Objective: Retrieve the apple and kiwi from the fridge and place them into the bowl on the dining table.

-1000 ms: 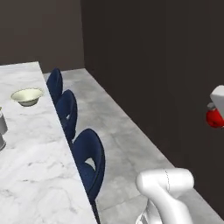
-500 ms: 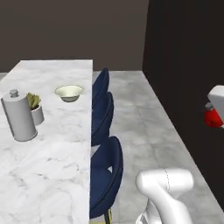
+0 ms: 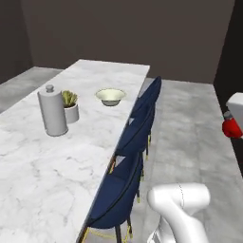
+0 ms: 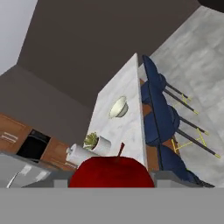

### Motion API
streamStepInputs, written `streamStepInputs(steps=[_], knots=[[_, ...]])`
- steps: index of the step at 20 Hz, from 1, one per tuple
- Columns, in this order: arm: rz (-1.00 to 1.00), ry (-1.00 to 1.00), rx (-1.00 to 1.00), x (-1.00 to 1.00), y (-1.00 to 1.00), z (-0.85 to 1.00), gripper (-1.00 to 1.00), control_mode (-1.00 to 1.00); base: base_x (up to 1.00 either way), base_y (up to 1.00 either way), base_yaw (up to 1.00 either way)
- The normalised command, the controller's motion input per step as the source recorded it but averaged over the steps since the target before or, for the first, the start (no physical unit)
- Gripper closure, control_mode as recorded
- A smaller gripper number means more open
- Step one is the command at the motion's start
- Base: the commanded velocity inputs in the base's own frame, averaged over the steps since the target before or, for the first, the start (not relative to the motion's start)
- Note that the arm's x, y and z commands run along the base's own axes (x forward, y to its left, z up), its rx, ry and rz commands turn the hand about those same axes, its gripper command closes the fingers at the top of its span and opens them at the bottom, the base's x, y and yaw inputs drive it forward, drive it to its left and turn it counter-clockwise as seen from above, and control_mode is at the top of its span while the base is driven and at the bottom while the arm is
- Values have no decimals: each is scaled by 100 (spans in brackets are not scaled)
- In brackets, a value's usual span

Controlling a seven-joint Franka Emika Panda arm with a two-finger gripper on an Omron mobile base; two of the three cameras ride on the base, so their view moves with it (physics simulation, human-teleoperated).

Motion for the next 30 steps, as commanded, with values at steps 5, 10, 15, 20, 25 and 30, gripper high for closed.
streamStepInputs(steps=[5, 10, 15, 20, 25, 30], knots=[[0, 0, 0, 0, 0, 0, 100, 100, 100, -91, 44], [0, 0, 0, 0, 0, 0, 100, 100, 99, -100, 36], [0, 0, 0, 0, 0, 0, 100, 100, 86, -100, 31], [0, 0, 0, 0, 0, 0, 100, 100, 67, -100, 27], [0, 0, 0, 0, 0, 0, 100, 100, 43, -100, 21], [0, 0, 0, 0, 0, 0, 100, 100, 24, -100, 15]])
